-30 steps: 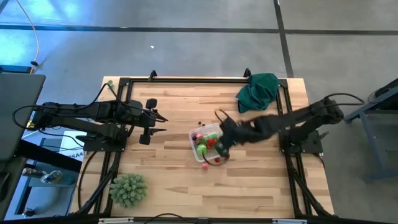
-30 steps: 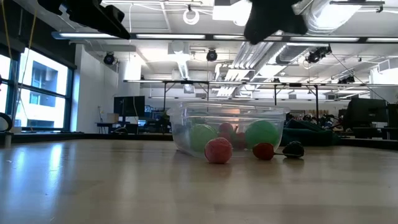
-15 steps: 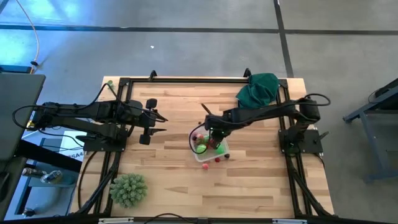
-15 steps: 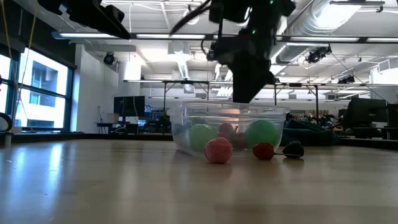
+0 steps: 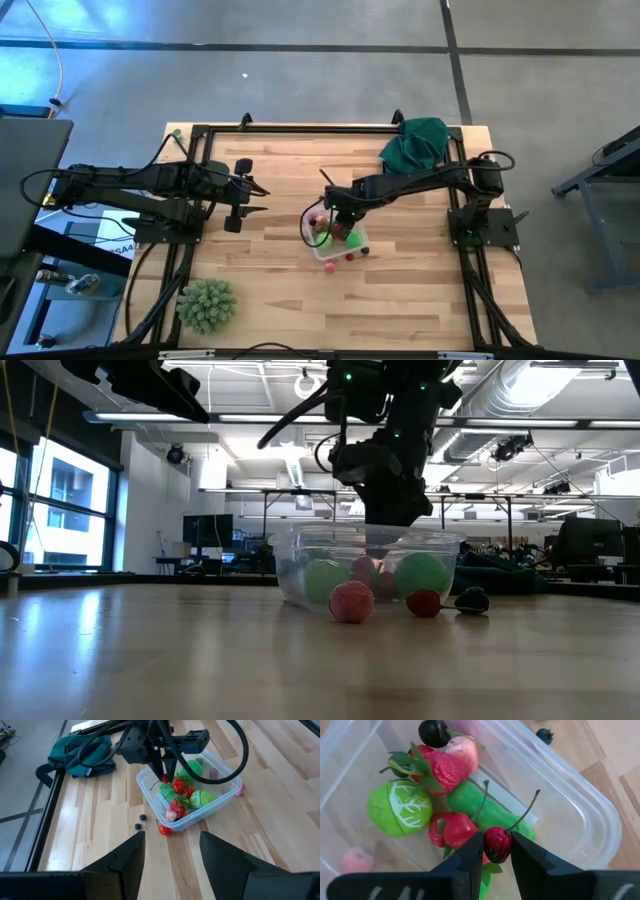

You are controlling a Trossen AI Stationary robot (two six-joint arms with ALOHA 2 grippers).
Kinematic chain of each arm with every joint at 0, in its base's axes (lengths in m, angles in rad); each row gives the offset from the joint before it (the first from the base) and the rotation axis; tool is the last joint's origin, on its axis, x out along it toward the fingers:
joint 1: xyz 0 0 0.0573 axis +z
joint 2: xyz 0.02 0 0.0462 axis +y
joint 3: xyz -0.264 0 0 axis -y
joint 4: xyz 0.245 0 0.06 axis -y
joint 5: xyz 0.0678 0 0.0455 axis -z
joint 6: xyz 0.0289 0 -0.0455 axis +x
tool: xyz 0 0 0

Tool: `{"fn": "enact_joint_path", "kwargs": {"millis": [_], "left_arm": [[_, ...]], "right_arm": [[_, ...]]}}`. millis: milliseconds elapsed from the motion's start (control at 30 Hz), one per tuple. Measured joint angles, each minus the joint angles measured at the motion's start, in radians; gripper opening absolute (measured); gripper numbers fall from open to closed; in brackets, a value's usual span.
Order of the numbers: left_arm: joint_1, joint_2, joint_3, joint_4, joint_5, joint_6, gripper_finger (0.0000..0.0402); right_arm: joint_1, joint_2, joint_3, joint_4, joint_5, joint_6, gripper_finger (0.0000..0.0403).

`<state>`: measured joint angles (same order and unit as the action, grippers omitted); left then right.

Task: Pick and placing Produce into tupperware
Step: Put the red cherry into the transparent container, then put the blackberry into the transparent container

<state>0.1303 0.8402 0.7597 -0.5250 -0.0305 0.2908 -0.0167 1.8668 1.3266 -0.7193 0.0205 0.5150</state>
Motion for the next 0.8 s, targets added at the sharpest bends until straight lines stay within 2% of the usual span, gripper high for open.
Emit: {"fn": "enact_joint_path", "kwargs": {"millis": [100, 367, 533, 700, 800], "left_arm": [[0.0, 0.0, 0.0, 0.0, 0.0, 0.0, 0.0179], [0.0, 0.0, 0.0, 0.0, 0.0, 0.0, 0.0179], [0.0, 0.0, 0.0, 0.0, 0.0, 0.0, 0.0179], [0.0, 0.0, 0.0, 0.0, 0.0, 0.0, 0.0179], [0.0, 0.0, 0.0, 0.0, 0.0, 0.0, 0.0179]], "right_arm": [[-0.006, 0.0, 0.0, 0.0, -0.008, -0.003, 0.0094], [-0.005, 0.0, 0.0, 0.005, 0.004, -0.023, 0.0157], [-0.005, -0.015, 0.0, 0.025, -0.006, -0.026, 0.0162], [0.008, -0.117, 0.0, 0.019, -0.005, -0.028, 0.0161], [0.05, -0.219, 0.0, 0.014, 0.064, -0.051, 0.016]]}}
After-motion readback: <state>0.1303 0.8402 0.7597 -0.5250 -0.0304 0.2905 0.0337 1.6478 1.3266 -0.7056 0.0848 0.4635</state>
